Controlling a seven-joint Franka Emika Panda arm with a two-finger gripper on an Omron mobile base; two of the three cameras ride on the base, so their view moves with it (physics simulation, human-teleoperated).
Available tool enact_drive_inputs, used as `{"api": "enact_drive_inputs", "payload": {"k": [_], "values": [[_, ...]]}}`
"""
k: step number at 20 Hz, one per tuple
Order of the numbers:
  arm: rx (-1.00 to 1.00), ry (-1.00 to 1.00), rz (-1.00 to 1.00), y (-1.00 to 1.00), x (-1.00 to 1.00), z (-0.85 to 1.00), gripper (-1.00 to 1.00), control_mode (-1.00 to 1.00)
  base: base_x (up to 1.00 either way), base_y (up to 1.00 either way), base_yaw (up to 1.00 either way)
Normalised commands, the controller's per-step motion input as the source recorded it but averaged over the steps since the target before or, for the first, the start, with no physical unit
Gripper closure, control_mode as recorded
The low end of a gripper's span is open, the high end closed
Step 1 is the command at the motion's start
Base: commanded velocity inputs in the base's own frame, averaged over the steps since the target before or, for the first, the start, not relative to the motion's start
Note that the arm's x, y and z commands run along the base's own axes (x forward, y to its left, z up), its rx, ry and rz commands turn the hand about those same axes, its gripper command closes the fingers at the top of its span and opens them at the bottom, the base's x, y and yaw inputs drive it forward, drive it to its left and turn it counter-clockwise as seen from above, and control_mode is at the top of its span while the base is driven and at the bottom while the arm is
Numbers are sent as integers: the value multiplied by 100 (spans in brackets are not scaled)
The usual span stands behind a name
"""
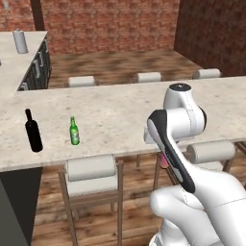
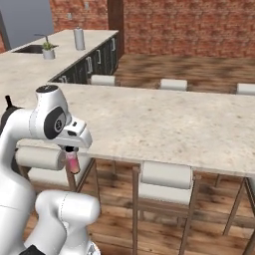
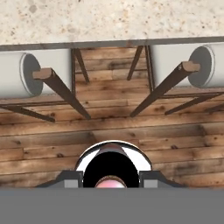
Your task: Move the drinks to the dining counter.
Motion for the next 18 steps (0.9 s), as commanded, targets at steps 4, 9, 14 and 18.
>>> {"api": "enact_drive_inputs", "payload": {"k": [4, 9, 14, 18], "values": [[0, 0, 0, 0, 0, 0, 100, 100, 34, 0, 0], [0, 0, 0, 0, 0, 0, 100, 100, 36, 1, 0], [0, 0, 0, 0, 0, 0, 100, 100, 36, 4, -2], [0, 0, 0, 0, 0, 0, 100, 100, 40, 17, -6]]}}
